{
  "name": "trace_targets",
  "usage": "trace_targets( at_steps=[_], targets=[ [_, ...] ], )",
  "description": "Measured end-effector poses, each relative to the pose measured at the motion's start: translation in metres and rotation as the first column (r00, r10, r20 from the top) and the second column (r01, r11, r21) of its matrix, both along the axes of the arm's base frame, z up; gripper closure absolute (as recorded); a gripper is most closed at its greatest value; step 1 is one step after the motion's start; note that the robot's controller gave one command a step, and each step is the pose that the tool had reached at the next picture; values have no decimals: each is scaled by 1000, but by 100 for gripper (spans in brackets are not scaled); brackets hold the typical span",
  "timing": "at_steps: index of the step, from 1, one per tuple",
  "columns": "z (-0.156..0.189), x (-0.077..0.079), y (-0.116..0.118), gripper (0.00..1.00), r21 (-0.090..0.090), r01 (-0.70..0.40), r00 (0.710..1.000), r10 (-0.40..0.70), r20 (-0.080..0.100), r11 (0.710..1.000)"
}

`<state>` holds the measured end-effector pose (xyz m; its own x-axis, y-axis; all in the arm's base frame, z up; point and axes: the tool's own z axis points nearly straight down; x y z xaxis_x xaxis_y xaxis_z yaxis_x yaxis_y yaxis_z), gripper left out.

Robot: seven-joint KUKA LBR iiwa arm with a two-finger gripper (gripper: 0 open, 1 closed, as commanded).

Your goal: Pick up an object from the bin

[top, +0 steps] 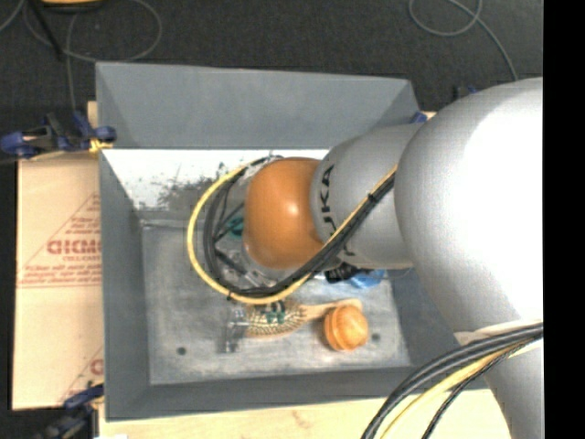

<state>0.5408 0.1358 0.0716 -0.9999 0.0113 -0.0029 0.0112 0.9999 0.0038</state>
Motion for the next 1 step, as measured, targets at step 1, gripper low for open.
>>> trace_targets(
  at_steps=[1],
  targets=[
    [7,-15,-23,0,-2,-94,996,94,1,996]
  ],
)
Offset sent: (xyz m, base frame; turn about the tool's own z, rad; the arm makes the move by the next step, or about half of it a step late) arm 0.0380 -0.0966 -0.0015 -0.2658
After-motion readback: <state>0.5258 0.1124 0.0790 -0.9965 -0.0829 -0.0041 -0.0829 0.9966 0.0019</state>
